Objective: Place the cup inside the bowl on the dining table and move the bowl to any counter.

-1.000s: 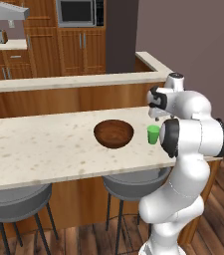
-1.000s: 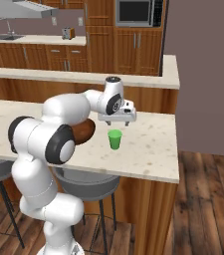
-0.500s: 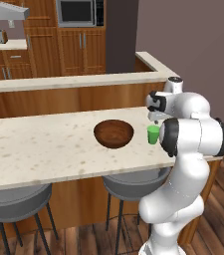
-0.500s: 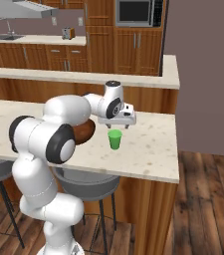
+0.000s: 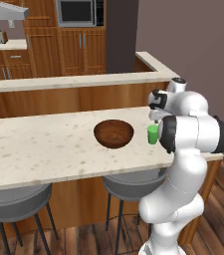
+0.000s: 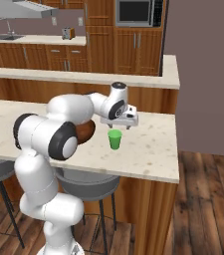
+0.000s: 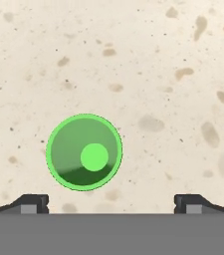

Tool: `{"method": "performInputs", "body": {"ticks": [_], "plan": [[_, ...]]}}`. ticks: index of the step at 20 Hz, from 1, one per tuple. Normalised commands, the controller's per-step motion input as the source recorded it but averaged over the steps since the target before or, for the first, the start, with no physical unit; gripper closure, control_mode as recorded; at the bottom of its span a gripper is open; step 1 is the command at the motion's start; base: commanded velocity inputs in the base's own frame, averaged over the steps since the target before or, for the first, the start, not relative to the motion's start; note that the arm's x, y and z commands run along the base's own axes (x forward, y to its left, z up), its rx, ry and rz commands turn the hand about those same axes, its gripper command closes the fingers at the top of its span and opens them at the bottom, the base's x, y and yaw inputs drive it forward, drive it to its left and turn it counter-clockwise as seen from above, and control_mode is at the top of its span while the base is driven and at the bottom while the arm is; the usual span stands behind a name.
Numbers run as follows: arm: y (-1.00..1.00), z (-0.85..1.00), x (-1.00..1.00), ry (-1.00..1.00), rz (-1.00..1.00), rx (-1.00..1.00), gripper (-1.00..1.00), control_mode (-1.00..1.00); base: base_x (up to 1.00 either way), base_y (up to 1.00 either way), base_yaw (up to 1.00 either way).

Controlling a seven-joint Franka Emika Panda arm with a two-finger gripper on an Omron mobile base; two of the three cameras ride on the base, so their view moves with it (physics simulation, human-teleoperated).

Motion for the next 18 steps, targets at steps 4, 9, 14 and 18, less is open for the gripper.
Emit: {"method": "performInputs", "body": {"ticks": [4, 9, 14, 18], "plan": [[-0.06, -0.11, 0.01, 0.0, 0.0, 0.02, -1.0, -1.0, 0.0, 0.0, 0.0], [0.0, -0.14, 0.07, 0.0, 0.0, 0.0, -1.0, -1.0, 0.0, 0.0, 0.0], [0.0, -0.12, 0.13, 0.0, 0.0, 0.0, -1.0, -1.0, 0.0, 0.0, 0.0], [0.0, -0.1, 0.07, 0.0, 0.0, 0.0, -1.0, -1.0, 0.0, 0.0, 0.0]]}}
